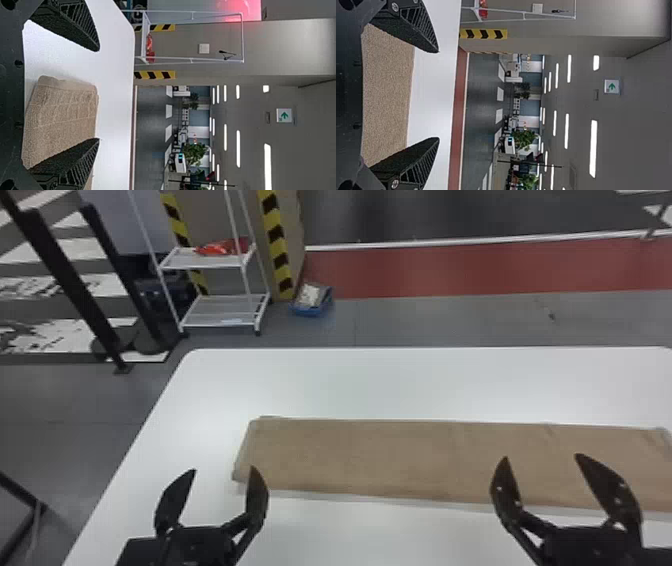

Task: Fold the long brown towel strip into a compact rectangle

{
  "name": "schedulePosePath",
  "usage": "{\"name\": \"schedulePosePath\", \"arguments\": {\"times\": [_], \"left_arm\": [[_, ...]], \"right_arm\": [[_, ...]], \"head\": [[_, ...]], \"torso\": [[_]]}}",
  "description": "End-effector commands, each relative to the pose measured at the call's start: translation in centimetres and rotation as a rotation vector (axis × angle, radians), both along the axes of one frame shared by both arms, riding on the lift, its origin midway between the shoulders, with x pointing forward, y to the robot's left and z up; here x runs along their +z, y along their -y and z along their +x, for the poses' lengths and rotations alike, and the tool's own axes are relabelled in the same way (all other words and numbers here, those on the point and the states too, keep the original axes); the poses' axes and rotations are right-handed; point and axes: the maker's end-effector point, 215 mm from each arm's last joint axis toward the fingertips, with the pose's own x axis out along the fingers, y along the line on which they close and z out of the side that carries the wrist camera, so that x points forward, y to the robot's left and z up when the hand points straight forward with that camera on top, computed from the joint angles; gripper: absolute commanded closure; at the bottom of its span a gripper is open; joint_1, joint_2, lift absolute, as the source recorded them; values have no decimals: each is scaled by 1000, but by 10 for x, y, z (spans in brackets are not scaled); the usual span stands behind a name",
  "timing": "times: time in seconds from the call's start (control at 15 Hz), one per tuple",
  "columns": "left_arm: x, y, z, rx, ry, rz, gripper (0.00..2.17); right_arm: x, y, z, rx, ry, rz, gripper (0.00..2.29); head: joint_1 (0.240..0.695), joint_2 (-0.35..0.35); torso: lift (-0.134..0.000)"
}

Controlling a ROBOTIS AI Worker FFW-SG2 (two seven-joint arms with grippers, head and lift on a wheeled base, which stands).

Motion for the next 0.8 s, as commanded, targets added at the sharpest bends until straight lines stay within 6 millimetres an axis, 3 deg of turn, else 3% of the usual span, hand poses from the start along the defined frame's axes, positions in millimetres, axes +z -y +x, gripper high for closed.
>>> {"name": "schedulePosePath", "arguments": {"times": [0.0,0.73], "left_arm": [[1,0,0,2,3,-2,66],[-2,3,-9,-3,-13,12,60]], "right_arm": [[1,0,-1,-1,2,3,97],[0,-1,-3,-4,-2,16,97]], "head": [[695,136],[695,132]], "torso": [[-110],[-110]]}}
